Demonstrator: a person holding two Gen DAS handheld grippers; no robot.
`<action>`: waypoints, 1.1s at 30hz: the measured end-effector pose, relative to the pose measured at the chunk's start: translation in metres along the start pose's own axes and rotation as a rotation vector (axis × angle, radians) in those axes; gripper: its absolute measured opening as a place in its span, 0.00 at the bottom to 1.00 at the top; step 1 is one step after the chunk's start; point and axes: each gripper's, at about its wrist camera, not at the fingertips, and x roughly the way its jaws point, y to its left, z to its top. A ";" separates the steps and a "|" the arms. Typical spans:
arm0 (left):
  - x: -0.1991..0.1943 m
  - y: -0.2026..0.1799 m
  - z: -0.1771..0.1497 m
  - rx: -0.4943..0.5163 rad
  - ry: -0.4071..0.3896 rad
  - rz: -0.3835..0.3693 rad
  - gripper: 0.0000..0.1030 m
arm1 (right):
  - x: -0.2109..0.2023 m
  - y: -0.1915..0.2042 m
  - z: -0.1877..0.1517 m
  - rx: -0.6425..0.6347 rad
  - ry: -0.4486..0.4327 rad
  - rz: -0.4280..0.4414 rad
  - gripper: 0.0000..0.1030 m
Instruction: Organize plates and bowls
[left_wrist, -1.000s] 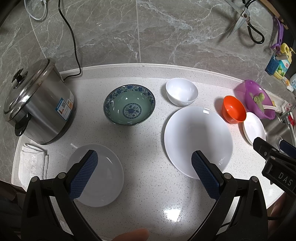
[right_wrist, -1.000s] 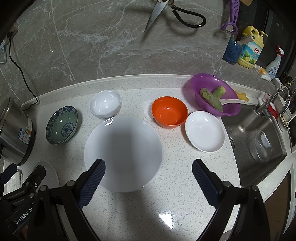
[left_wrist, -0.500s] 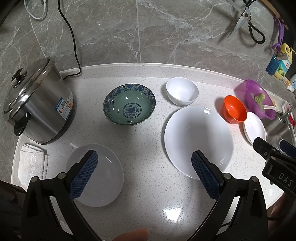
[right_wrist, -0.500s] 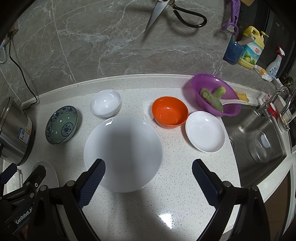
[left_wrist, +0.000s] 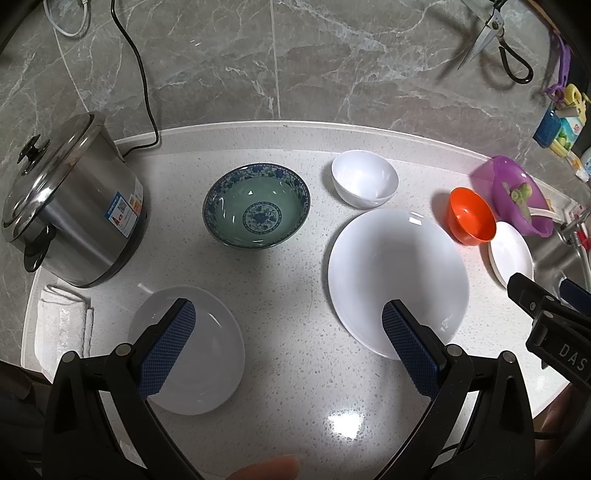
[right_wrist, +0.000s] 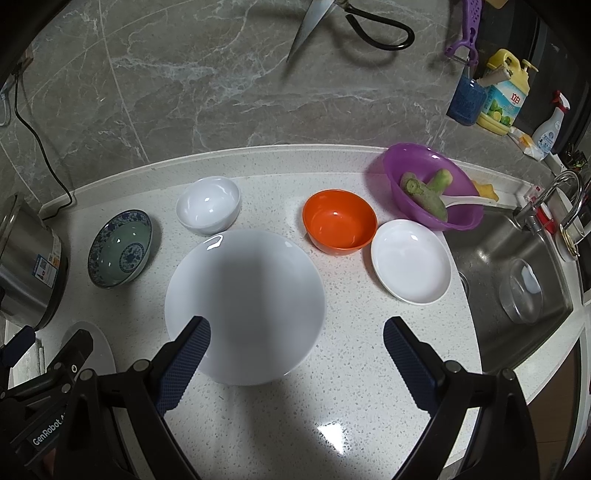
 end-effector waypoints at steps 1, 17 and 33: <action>0.001 0.000 0.000 0.001 0.000 0.002 0.99 | 0.001 0.000 0.000 0.000 0.001 0.000 0.94; 0.075 -0.012 -0.017 0.055 0.071 -0.145 0.99 | 0.037 -0.041 -0.018 0.106 0.032 0.175 0.86; 0.170 -0.023 0.014 0.143 0.193 -0.172 0.88 | 0.122 -0.084 -0.027 0.255 0.088 0.379 0.53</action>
